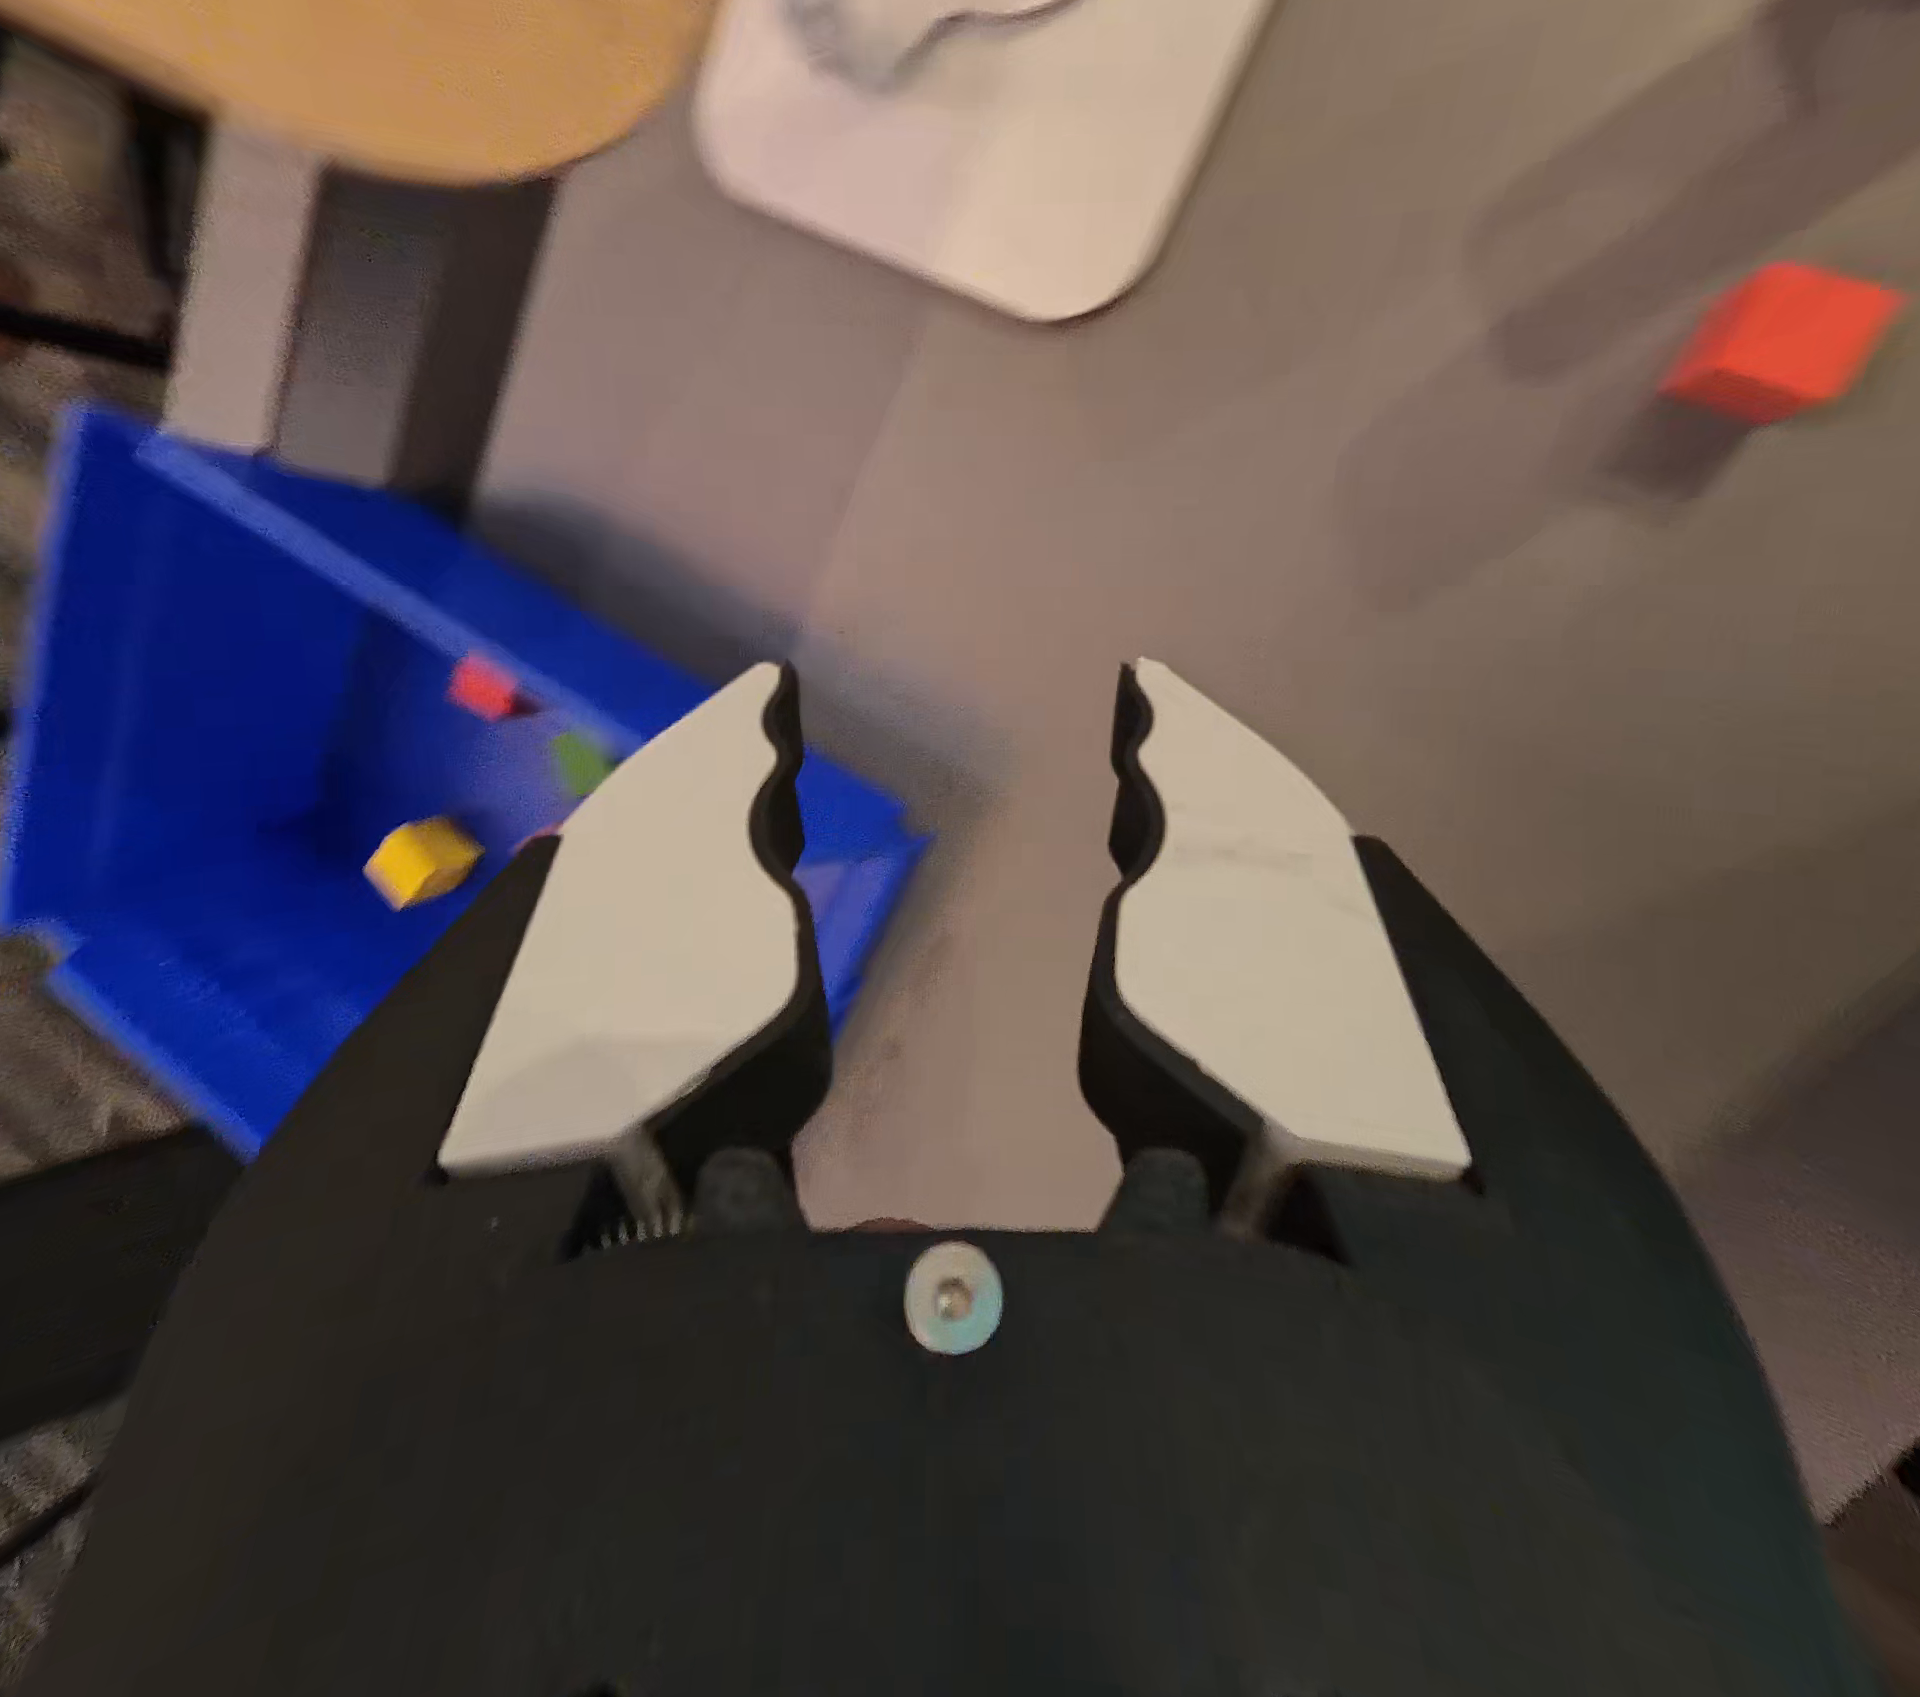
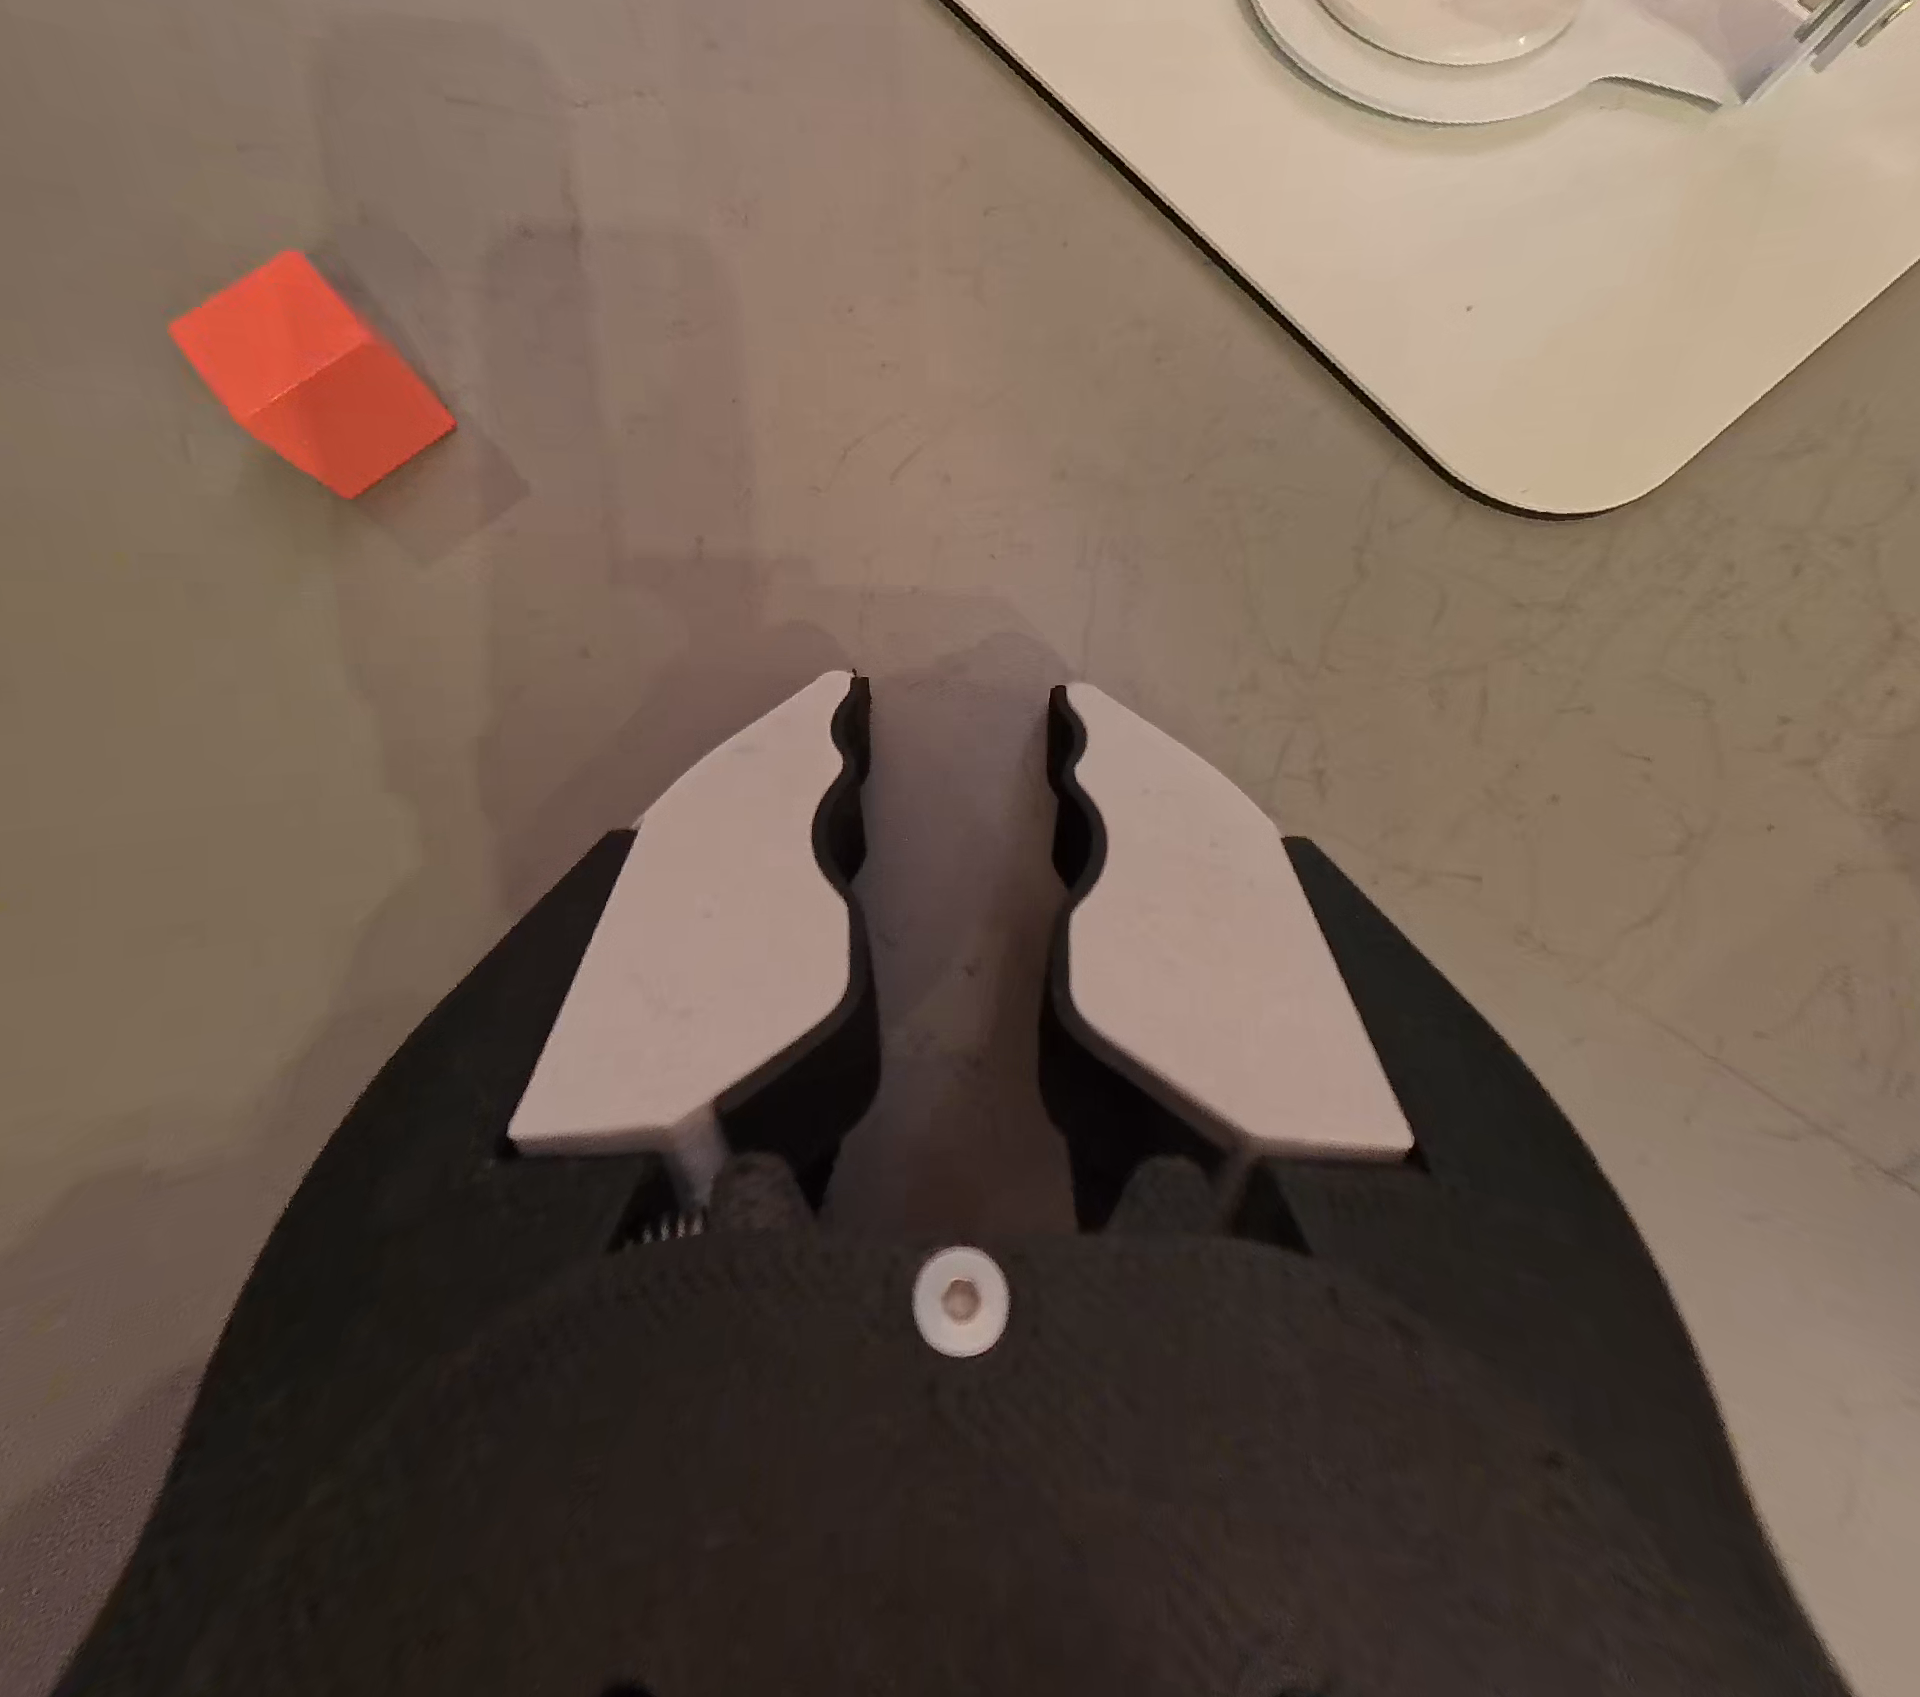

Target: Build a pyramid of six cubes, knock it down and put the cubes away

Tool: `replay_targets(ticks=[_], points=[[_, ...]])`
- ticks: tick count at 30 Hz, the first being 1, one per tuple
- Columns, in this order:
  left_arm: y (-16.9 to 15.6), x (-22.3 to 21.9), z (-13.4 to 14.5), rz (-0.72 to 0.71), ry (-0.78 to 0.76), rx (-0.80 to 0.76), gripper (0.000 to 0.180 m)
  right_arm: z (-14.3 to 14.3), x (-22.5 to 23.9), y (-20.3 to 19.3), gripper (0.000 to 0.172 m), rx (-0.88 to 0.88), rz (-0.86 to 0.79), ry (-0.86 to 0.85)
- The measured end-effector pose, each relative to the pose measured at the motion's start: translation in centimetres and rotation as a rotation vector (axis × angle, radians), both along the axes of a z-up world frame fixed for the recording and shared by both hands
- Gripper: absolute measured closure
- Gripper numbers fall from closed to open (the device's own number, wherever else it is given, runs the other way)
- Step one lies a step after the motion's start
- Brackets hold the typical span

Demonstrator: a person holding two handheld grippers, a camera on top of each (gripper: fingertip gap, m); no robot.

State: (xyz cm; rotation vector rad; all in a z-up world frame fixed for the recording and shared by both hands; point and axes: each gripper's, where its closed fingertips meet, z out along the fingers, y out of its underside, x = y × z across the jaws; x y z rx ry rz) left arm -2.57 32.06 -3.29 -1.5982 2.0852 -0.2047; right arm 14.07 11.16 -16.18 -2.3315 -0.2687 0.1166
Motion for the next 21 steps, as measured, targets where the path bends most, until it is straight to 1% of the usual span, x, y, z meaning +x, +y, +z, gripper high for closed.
replay_targets(ticks=[3, 5, 7, 9, 11, 13, 15, 18, 21], points=[[6.7, -1.3, 2.5, 0.074, -0.025, 0.074, 0.124, 0.0, 0.0, 0.0, 0.139, 0.0, -0.001, 0.0], [10.4, -2.2, 2.7, 0.076, 0.016, 0.108, 0.126, 0.0, 0.0, 0.0, 0.139, 0.0, -0.001, 0.0], [13.6, -2.6, 1.8, 0.06, 0.059, 0.108, 0.13, 0.0, 0.0, 0.0, 0.139, 0.0, -0.001, 0.0], [15.8, -2.8, -0.2, 0.031, 0.117, 0.074, 0.129, 0.0, 0.0, 0.0, 0.139, 0.0, -0.001, 0.0], [17.3, -3.0, -2.7, -0.038, 0.177, 0.063, 0.134, 0.0, 0.0, 0.0, 0.14, 0.0, -0.002, 0.0], [18.8, -3.5, -5.4, -0.078, 0.264, 0.073, 0.133, 0.0, 0.0, 0.0, 0.14, 0.0, -0.002, 0.0], [19.5, -4.0, -7.5, -0.151, 0.331, 0.083, 0.134, 0.0, 0.0, -0.1, 0.14, 0.0, -0.002, 0.0], [20.4, -4.1, -9.3, -0.216, 0.382, 0.091, 0.131, 0.0, 0.0, -0.1, 0.14, 0.001, -0.002, 0.0], [20.9, -3.9, -10.4, -0.276, 0.41, 0.097, 0.136, 0.0, 0.1, -0.1, 0.141, 0.001, -0.007, 0.0]])
